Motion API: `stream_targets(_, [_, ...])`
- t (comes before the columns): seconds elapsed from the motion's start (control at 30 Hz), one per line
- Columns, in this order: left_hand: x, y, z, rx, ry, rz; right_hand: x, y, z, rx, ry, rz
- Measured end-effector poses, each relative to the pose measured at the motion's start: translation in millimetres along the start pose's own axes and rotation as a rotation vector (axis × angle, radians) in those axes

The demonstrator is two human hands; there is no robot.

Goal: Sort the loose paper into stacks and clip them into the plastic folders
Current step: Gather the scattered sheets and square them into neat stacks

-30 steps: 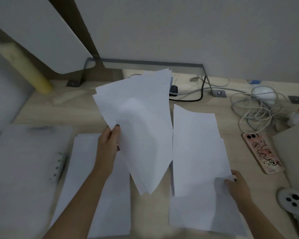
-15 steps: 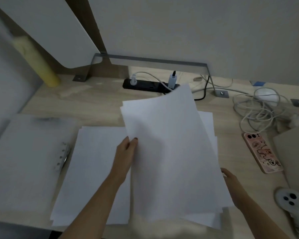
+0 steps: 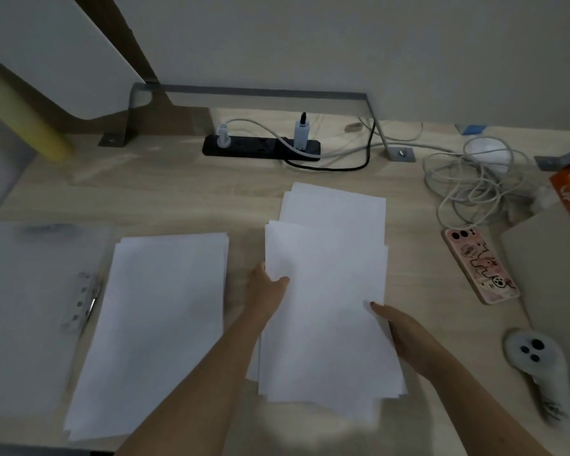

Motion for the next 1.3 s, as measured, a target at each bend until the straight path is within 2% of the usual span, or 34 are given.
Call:
stream_targets(0.1, [-0.5,0.5,7.6,-0.118,0.072,0.054,2.7,-2.7,-5.1,-0.019,-0.064,-0.033])
stream_targets(0.33, [-8.4,13.7,9.7,-0.168,0.210,0.221,-1.6,6.7,8.8,-0.108,-0.096,-0.055])
stream_targets(0.43, [-19.6,21.6,-10.6,-0.076,0.333,0.156,-0.1,16.3,35.0,-0.204,-0.090,0.003])
stream_targets(0.53, [-34.9,33.9,-47.6,0.128,0.443,0.124,1.5,24.0,65.4,-0.313,-0.102,0.051])
stream_targets(0.67, [-58.2,51.7,-90.5,0.365,0.446,0.038,5.1,31.2,105.6,-0.458,-0.085,0.048])
stream_targets(0.77, [-69.5,61.2,-109.8,0.491,0.450,0.001,7.4,34.8,125.9,-0.541,0.019,0.025])
stream_targets(0.97, [-76.3,70.5,-112.2,0.530,0.475,-0.004,18.1,46.2,138.5,-0.604,0.104,0.063])
stream_targets(1.1, [-68.7,69.5,-106.9,0.531,0.419,0.038,17.1,50.9,137.5,-0.620,0.133,0.016])
stream_targets(1.2, [-62.3,70.2,-111.3,0.573,0.364,0.039,17.6,49.3,135.4,-0.629,0.178,-0.026])
stream_targets(1.3, [-61.3,68.0,-115.4,0.541,0.342,0.011,18.5,48.6,135.7,-0.595,0.153,-0.065])
Point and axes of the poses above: each hand's wrist, its own y-axis away from the middle knuckle, its own x-axis out of the palm, z = x × y, the point moved 5 cm from there along -y, towards the middle knuckle, and after that the axes turned 5 degrees about -y, right-handed, at the moved point
